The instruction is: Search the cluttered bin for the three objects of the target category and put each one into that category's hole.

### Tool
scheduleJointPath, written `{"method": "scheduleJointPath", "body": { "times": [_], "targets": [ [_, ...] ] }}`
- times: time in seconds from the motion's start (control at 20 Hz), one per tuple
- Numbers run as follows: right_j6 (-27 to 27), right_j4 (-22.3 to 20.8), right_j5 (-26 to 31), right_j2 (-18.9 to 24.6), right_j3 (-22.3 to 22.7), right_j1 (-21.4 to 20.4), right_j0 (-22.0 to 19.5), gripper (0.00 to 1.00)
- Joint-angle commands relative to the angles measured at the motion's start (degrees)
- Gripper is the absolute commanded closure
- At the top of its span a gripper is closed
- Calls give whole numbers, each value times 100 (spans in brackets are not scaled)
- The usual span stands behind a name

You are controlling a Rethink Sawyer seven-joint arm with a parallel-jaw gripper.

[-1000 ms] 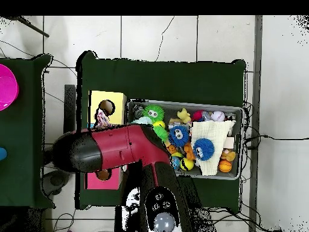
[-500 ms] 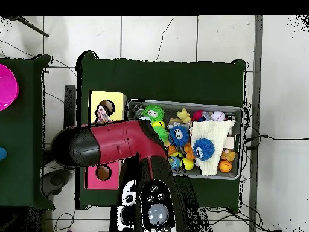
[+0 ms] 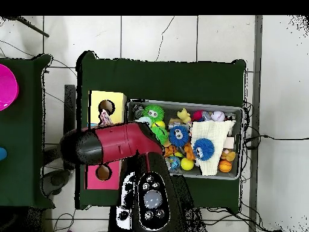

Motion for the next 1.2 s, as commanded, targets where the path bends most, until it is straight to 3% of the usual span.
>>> {"method": "scheduleJointPath", "body": {
  "times": [0.05,0.5,0.95,1.2],
  "targets": [
    [1204,-23,-278,-230,-371,484,63,100],
    [1435,126,99,-592,-877,674,545,100],
    [1784,514,1209,-1019,-1606,772,1062,100],
    [1676,645,895,-1069,-1624,929,1100,100]
  ]
}}
